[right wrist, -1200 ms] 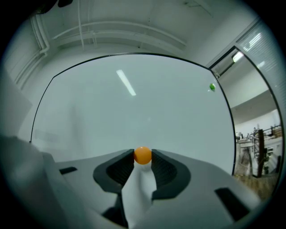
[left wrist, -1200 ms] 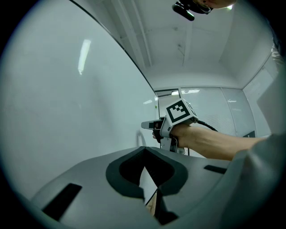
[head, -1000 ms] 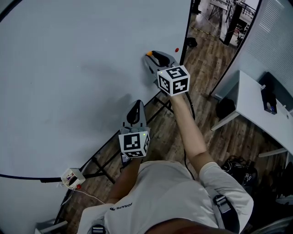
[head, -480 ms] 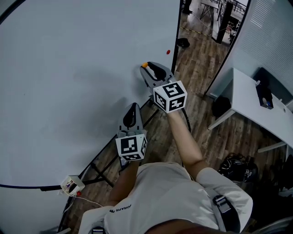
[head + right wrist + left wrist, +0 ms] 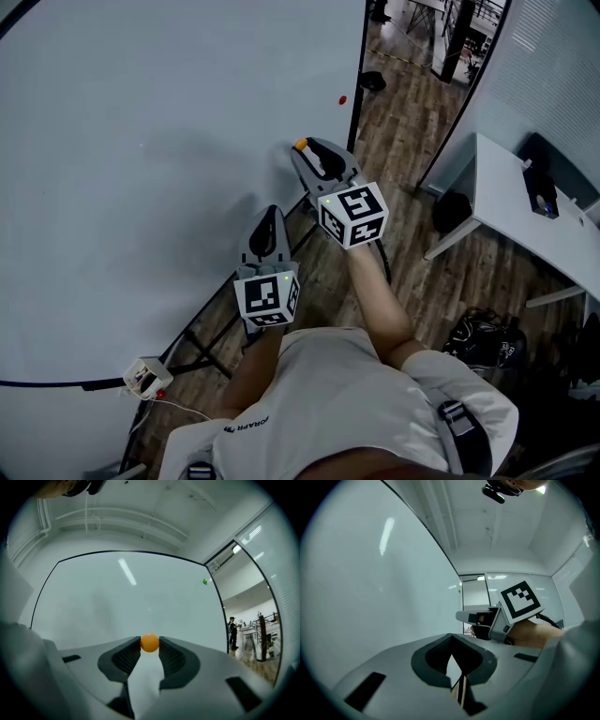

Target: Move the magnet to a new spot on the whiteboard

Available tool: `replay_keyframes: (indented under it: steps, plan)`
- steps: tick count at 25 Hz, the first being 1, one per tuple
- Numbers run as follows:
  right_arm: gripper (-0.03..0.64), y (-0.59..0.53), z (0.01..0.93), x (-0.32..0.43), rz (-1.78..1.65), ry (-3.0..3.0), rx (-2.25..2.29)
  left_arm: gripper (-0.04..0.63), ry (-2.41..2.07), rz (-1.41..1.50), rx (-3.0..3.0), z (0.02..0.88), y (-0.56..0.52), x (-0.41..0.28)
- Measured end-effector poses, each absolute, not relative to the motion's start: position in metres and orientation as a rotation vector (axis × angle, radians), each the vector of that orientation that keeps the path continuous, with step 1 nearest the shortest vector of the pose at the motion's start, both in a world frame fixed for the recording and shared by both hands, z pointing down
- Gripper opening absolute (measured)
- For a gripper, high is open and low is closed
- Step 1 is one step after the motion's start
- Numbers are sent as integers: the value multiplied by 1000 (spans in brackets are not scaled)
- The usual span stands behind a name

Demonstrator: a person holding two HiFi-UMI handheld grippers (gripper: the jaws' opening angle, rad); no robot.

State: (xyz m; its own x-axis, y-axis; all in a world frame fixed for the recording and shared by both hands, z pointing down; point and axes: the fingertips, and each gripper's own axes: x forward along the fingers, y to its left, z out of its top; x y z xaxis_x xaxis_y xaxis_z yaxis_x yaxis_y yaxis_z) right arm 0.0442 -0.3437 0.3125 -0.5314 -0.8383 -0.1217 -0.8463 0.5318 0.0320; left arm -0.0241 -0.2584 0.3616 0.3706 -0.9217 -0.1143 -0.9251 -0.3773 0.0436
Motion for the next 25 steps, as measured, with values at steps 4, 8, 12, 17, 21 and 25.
replay_keyframes:
  steps: [4, 8, 12, 17, 21, 25]
  plan:
    - [129, -335, 322, 47, 109, 2663, -1482, -1, 1745, 190, -2576, 362, -258, -25]
    - [129, -329, 325, 47, 111, 2661, -1496, -1, 1736, 188, -2579, 361, -260, -24]
    - [129, -320, 334, 49, 104, 2657, -1521, -1, 1726, 191, -2584, 360, -260, -23]
    - [129, -310, 344, 52, 107, 2658, -1542, -1, 1719, 194, -2588, 360, -260, -21]
    - [129, -301, 348, 55, 108, 2656, -1557, 0, 1711, 192, -2591, 360, -259, -20]
    - [129, -294, 352, 58, 103, 2644, -1564, 0, 1698, 184, -2591, 360, -256, -16]
